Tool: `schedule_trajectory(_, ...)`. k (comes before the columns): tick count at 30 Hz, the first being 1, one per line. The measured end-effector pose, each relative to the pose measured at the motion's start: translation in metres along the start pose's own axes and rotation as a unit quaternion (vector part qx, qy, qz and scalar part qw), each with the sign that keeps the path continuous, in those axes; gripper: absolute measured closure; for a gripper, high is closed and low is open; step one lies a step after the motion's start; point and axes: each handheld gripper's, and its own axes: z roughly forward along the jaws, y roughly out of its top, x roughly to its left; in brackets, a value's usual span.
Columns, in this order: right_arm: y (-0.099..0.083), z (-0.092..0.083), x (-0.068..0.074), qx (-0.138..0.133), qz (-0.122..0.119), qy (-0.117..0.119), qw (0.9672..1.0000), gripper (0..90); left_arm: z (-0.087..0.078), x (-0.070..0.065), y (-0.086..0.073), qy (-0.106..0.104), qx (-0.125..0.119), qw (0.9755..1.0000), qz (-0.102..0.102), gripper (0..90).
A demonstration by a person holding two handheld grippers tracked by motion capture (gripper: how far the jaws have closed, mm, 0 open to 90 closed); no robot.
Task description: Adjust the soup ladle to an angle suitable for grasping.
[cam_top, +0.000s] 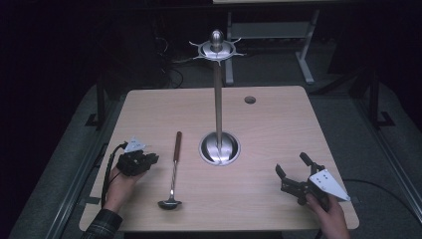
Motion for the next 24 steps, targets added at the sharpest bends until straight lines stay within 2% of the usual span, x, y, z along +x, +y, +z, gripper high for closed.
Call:
schedule_trajectory(2, 0.000, 0.000, 0.000, 0.000, 0.001, 0.001, 1.0000, 6.0, 0.003, 0.003, 0.002, -0.007, 0.003, 0.9999, -0.009, 86.4)
schedule_trajectory(4, 0.000, 0.000, 0.000, 0.000, 0.001, 0.001, 1.0000, 6.0, 0.007, 0.005, 0.004, -0.009, 0.009, 0.9999, -0.009, 89.8)
schedule_trajectory(9, 0.000, 0.001, 0.000, 0.000, 0.000, 0.002, 1.0000, 6.0, 0.013, 0.008, 0.010, -0.016, 0.006, 0.9998, -0.013, 90.0)
schedule_trajectory(11, 0.000, 0.001, 0.000, 0.000, 0.000, 0.002, 1.0000, 6.0, 0.020, 0.009, 0.013, -0.020, -0.004, 0.9996, -0.017, 90.0)
schedule_trajectory(13, 0.000, 0.001, 0.000, -0.001, -0.002, 0.003, 1.0000, 6.0, 0.024, 0.009, 0.016, -0.020, 0.003, 0.9997, -0.014, 90.0)
schedule_trajectory(21, 0.000, 0.002, 0.000, 0.000, -0.001, 0.003, 1.0000, 6.0, 0.046, 0.005, 0.025, -0.030, -0.005, 0.9994, -0.015, 89.9)
schedule_trajectory(24, 0.000, 0.002, 0.001, 0.001, -0.001, 0.002, 1.0000, 6.0, 0.055, 0.003, 0.029, -0.030, 0.001, 0.9995, -0.011, 89.9)
